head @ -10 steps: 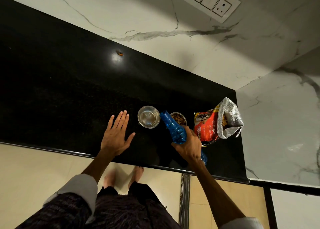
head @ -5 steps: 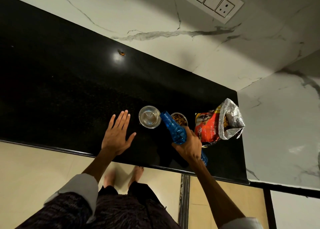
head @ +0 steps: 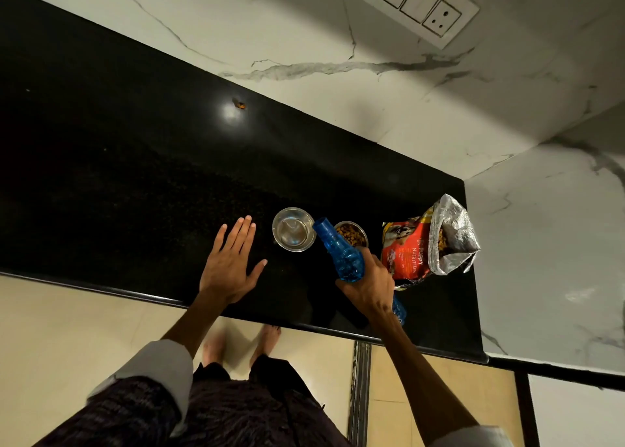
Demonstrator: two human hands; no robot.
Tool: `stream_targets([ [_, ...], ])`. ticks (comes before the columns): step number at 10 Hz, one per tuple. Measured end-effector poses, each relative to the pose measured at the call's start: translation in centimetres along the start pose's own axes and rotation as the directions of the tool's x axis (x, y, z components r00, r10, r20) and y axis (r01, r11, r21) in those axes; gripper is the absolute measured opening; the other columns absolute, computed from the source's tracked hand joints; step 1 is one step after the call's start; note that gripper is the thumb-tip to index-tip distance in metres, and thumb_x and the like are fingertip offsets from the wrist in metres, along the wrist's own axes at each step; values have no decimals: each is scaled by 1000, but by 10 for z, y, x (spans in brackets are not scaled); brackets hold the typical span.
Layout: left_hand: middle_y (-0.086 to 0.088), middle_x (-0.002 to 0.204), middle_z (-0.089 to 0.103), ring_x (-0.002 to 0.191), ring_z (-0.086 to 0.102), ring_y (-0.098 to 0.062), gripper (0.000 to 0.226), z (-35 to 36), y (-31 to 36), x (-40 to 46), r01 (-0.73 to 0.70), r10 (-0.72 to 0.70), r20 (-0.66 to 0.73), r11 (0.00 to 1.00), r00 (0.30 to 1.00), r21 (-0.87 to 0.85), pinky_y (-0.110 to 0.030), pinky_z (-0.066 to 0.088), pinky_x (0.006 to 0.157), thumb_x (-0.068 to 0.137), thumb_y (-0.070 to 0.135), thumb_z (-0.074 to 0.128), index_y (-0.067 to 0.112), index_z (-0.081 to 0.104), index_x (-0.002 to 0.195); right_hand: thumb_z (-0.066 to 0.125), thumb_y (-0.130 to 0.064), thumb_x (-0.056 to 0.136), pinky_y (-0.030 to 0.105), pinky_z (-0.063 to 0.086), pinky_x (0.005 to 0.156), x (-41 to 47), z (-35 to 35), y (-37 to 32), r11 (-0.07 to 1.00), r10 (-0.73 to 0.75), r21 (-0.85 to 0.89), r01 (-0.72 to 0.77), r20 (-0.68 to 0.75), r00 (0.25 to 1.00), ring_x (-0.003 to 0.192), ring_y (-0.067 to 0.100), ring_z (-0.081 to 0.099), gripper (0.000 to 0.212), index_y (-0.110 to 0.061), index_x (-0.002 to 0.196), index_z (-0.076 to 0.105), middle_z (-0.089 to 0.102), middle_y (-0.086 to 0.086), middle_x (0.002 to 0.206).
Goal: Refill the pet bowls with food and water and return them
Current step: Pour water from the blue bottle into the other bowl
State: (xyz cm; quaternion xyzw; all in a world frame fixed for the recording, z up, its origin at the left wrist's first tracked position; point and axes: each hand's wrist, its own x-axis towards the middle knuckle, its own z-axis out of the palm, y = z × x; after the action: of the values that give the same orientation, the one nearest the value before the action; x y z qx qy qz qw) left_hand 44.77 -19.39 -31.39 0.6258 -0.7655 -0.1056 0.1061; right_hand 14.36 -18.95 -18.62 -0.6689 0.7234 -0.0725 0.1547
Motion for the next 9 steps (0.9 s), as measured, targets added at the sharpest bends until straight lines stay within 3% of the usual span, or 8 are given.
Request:
stream_targets([
  [2,-15,173,11,162,8,-26,83,0,0,-1,1,-1,6,1000,1000,22,-53,13,129,103,60,33,5,17,164,92,-37,70,33,57,78,0,1,0,1000,3,-3,-3,4,1000,101,28,71,79,-17,137,55,70,10,123],
  [9,-16,172,15,161,13,-27,83,0,0,-1,-6,6,-20,1000,1000,-5,-54,14,129,102,59,37,5,20,163,93,-36,69,30,56,77,2,2,1,1000,5,-5,-5,-1,1000,100,27,72,81,-16,138,55,70,10,122],
])
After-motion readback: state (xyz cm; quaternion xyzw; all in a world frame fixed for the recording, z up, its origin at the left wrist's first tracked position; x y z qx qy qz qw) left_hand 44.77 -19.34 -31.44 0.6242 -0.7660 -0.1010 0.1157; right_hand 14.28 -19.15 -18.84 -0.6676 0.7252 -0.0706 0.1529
